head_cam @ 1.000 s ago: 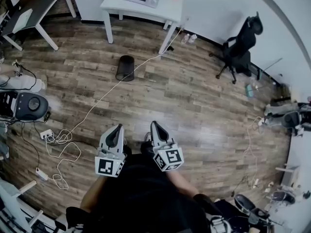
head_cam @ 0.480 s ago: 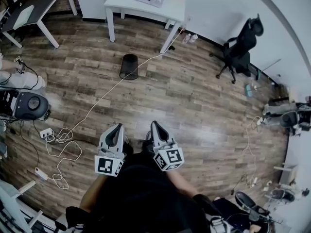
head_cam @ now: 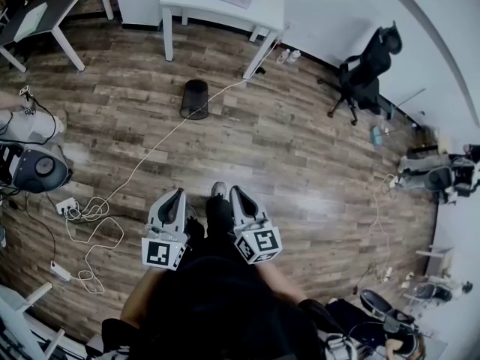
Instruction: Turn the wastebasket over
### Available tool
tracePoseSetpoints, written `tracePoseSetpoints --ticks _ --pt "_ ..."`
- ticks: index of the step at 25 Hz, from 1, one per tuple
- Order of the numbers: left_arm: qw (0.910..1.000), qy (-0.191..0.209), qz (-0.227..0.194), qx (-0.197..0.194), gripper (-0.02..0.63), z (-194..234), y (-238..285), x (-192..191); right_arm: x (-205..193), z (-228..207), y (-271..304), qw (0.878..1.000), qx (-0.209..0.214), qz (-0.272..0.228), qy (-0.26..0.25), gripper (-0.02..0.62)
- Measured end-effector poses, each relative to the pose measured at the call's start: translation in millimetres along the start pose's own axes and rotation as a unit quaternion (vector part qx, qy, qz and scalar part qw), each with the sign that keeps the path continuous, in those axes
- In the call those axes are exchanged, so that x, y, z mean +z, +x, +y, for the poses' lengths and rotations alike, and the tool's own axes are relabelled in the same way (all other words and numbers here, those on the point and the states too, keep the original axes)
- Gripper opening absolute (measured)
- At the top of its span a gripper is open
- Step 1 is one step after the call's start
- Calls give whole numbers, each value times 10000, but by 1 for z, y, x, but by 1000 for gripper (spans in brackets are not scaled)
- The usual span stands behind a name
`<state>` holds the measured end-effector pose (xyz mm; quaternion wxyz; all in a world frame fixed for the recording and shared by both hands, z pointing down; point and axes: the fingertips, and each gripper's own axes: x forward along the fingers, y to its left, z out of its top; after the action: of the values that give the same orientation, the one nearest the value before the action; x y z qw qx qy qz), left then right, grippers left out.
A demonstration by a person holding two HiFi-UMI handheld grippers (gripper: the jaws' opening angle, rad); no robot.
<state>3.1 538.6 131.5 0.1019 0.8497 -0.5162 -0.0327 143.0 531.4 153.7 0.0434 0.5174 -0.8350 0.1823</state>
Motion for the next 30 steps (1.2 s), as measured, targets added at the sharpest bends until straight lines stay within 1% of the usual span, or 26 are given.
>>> tracePoseSetpoints --ticks 4,7,11,14,20,26,28,30 --pt "9998 -114 9 137 35 11 0 -5 -5 2 12 10000 40 36 21 32" --pt "9997 -121 -15 204 35 18 7 -5 -1 1 28 9999 116 21 29 32" --pt "9995 -112 3 297 35 30 23 -3 5 -6 54 9998 185 21 79 32" --pt "9994 -71 93 336 35 42 42 -5 11 -16 76 9997 228 28 121 32" --pt "9990 203 229 341 35 68 98 2 27 -52 125 9995 247 19 217 32" --pt "9982 212 293 470 35 93 170 14 48 -92 182 9990 319 97 299 32" --pt "9983 235 260 475 35 98 196 19 56 -105 200 9989 367 130 259 32" --pt "9985 366 114 391 35 97 223 28 63 -121 217 9987 428 187 223 32"
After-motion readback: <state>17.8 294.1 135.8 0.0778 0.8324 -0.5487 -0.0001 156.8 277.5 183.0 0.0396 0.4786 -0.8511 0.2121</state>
